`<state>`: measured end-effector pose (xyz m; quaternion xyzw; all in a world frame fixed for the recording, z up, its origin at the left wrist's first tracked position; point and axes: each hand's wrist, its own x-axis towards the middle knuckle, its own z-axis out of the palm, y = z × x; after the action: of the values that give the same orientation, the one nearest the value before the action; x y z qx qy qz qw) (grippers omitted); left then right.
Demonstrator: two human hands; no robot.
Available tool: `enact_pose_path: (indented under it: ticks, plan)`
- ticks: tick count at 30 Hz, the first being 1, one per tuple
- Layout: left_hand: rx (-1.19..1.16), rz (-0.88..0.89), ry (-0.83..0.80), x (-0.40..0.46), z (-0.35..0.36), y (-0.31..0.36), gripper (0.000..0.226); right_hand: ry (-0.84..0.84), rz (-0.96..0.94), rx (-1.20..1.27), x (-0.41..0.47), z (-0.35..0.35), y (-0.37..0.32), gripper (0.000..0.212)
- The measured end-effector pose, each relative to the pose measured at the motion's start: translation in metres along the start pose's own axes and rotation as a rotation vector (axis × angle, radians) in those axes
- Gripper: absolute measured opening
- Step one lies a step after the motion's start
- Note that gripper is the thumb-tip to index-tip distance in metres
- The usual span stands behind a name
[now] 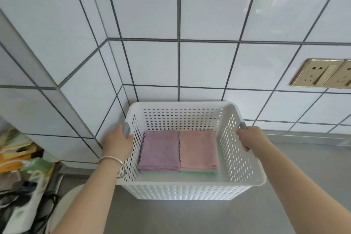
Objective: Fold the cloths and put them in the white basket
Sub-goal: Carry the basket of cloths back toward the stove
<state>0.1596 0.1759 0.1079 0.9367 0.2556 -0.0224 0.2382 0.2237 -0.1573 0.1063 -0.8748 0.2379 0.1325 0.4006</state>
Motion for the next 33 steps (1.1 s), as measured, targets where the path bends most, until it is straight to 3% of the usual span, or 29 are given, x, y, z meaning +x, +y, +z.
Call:
enact_pose_path:
  ticks: [14, 17, 24, 33]
  plan:
    - [-0.210, 0.088, -0.015, -0.109, -0.017, 0.040, 0.020, 0.130, -0.079, 0.226, -0.084, -0.084, 0.092, 0.020]
    - [-0.195, 0.157, -0.054, -0.132, -0.012, 0.053, 0.031, 0.156, -0.017, 0.266, -0.104, -0.108, 0.119, 0.026]
    - [-0.195, 0.347, -0.249, -0.158, 0.007, 0.079, 0.031, 0.344, 0.150, 0.282, -0.186, -0.131, 0.185, 0.029]
    - [-0.024, 0.758, -0.578, -0.204, 0.018, 0.088, 0.040, 0.660, 0.506, 0.425, -0.356, -0.084, 0.251, 0.020]
